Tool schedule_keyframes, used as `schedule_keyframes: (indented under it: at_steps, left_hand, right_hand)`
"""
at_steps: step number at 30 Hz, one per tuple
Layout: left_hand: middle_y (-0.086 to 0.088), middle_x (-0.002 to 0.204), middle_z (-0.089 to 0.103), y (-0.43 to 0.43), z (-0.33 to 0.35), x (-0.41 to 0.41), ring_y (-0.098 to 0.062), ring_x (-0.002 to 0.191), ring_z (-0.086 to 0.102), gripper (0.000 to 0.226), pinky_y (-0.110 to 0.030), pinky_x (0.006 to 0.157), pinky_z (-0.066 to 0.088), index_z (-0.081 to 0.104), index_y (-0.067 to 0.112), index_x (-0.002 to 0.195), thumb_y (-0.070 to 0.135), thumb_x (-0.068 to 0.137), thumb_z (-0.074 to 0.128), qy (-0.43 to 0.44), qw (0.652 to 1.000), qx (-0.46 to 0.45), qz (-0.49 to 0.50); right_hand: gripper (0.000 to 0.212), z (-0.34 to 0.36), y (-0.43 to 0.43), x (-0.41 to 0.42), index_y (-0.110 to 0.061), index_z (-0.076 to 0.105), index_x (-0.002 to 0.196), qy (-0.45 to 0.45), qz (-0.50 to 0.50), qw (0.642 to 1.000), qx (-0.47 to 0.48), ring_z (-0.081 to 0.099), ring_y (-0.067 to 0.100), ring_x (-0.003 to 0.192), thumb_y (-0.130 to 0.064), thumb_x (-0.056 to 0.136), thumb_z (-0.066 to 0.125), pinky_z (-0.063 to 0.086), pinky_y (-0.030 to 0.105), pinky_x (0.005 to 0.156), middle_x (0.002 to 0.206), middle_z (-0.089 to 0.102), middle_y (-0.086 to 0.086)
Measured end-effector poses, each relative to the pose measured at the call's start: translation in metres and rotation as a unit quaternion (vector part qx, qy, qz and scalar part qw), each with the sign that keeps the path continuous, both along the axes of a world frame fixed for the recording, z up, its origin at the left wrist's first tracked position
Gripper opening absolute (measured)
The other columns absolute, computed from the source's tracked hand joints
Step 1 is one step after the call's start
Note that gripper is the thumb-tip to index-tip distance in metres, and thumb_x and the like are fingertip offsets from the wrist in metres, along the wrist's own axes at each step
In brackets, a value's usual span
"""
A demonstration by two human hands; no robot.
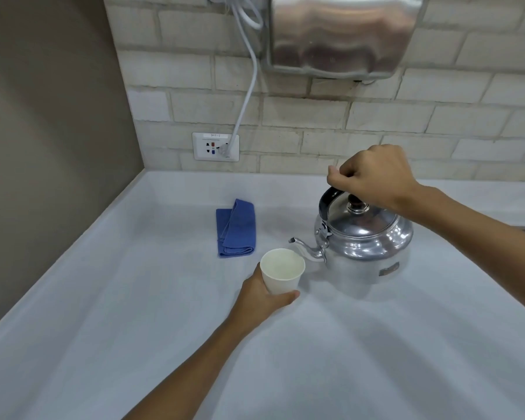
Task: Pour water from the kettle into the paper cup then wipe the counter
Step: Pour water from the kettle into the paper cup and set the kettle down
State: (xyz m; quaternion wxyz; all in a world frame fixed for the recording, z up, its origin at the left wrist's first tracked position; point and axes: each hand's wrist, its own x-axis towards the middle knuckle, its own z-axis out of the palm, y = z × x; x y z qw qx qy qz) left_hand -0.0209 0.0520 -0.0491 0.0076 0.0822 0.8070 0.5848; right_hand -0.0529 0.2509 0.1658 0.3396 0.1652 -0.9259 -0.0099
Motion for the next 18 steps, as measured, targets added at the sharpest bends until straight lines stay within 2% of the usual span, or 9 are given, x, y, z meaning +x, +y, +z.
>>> schedule_keyframes:
  at_steps: [6,9,12,18]
  left_hand:
    - [0.028,0.096,0.057,0.001,0.0,0.0,0.019,0.086,0.052,0.062,0.002,0.063,0.041,0.044,0.046,0.102,0.044,0.054,0.083,-0.001,1.0,-0.002,0.002]
    - [0.026,0.096,0.057,0.001,0.0,0.0,0.014,0.087,0.054,0.066,0.002,0.062,0.04,0.044,0.044,0.107,0.045,0.054,0.083,0.0,1.0,0.001,0.001]
    - [0.017,0.103,0.059,0.001,-0.001,-0.001,0.001,0.092,0.057,0.069,0.001,0.062,0.042,0.046,0.037,0.114,0.044,0.055,0.083,-0.001,1.0,0.001,0.0]
    - [0.011,0.109,0.06,0.002,-0.001,-0.001,-0.006,0.096,0.058,0.074,-0.007,0.065,0.043,0.047,0.031,0.121,0.041,0.057,0.083,-0.002,1.0,0.007,-0.005]
  right_hand:
    - [0.048,0.004,-0.007,0.005,-0.001,0.06,0.049,0.014,0.004,0.998,0.053,0.046,0.034,0.042,-0.033,0.083,0.051,0.021,0.024,0.045,0.042,0.055,0.021]
    - [0.05,0.007,-0.01,0.01,-0.001,0.056,0.045,0.011,0.014,0.997,0.069,0.034,0.027,0.04,-0.032,0.083,0.05,0.016,0.022,0.045,0.04,0.054,0.022]
    - [0.05,0.011,-0.013,0.015,0.0,0.05,0.042,0.004,0.021,0.996,0.086,0.026,0.024,0.04,-0.028,0.084,0.053,0.012,0.022,0.046,0.036,0.048,0.021]
    - [0.049,0.015,-0.02,0.023,-0.005,0.041,0.04,0.002,0.018,0.994,0.108,0.024,0.024,0.041,-0.024,0.083,0.055,0.009,0.022,0.046,0.035,0.042,0.021]
